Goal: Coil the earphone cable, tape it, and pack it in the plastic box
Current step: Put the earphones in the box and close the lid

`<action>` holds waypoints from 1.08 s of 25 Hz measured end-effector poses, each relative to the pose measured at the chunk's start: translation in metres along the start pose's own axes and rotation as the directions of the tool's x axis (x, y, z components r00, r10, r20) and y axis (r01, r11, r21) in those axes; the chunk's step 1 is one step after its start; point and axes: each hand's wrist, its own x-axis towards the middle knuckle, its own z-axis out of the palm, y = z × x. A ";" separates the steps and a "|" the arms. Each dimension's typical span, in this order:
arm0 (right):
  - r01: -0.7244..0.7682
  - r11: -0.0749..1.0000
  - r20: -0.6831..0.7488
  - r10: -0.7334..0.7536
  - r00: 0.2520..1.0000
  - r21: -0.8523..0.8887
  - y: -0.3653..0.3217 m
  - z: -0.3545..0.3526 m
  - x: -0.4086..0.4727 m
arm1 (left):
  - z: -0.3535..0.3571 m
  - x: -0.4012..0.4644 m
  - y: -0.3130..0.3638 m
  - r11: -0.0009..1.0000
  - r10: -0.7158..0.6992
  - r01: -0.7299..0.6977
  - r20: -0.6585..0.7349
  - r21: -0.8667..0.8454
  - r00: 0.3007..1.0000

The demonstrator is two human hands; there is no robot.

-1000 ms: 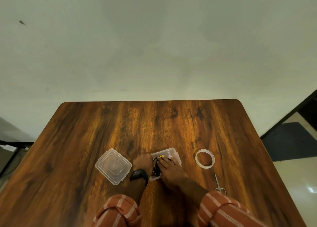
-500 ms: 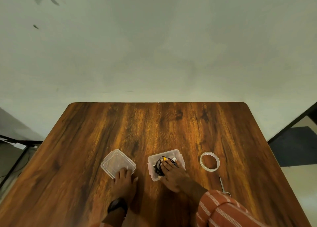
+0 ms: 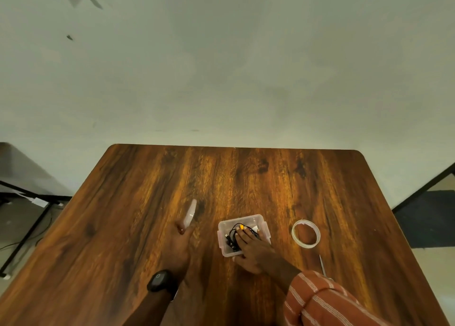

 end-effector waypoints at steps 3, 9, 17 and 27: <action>0.021 0.996 -0.112 -0.011 0.994 0.089 -0.002 -0.008 -0.008 | -0.014 0.001 0.039 0.964 0.013 -0.072 -0.225 -0.255 0.974; 0.066 0.769 -0.531 0.374 0.761 0.636 0.009 -0.018 -0.046 | 0.033 -0.009 0.080 0.683 -0.156 -0.044 -0.205 -0.729 0.966; -0.016 0.024 -0.010 0.798 0.603 1.000 0.025 -0.003 -0.058 | 0.084 -0.018 0.053 0.774 -0.147 0.142 0.043 -0.617 0.988; -0.175 0.127 0.028 0.728 0.685 0.976 0.031 -0.013 -0.040 | 0.088 -0.018 0.035 0.882 -0.292 0.322 0.136 -0.344 0.947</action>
